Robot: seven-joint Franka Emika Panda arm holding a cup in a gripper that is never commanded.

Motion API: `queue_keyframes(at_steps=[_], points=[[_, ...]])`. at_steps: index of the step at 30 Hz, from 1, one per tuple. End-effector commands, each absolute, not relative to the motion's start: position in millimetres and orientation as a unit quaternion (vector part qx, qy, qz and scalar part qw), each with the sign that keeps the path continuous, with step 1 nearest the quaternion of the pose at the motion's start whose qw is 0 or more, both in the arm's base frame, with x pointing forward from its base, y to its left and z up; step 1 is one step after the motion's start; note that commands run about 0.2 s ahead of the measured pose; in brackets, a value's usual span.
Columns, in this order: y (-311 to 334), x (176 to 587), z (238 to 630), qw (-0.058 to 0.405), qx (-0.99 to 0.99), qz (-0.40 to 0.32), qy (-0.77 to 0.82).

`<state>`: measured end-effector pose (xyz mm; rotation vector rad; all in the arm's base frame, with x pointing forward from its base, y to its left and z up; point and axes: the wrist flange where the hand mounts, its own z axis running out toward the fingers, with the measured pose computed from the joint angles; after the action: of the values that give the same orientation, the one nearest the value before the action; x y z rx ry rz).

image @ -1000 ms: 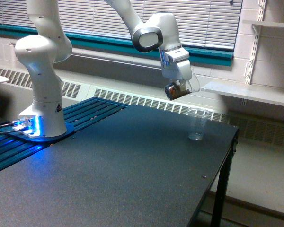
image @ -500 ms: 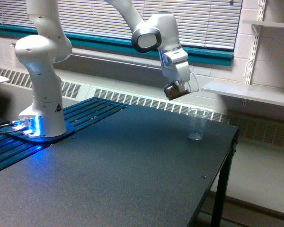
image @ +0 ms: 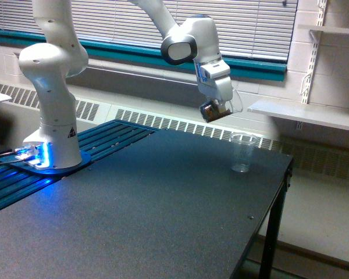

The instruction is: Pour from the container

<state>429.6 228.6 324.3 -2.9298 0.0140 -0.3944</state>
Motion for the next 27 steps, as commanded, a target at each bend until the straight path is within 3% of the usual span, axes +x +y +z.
queue_keyframes(at_steps=[1, 27], points=[[235, 427, 324, 0.097, -0.987, -0.127, -0.009], [246, 422, 320, 0.118, -0.99, -0.072, 0.01]])
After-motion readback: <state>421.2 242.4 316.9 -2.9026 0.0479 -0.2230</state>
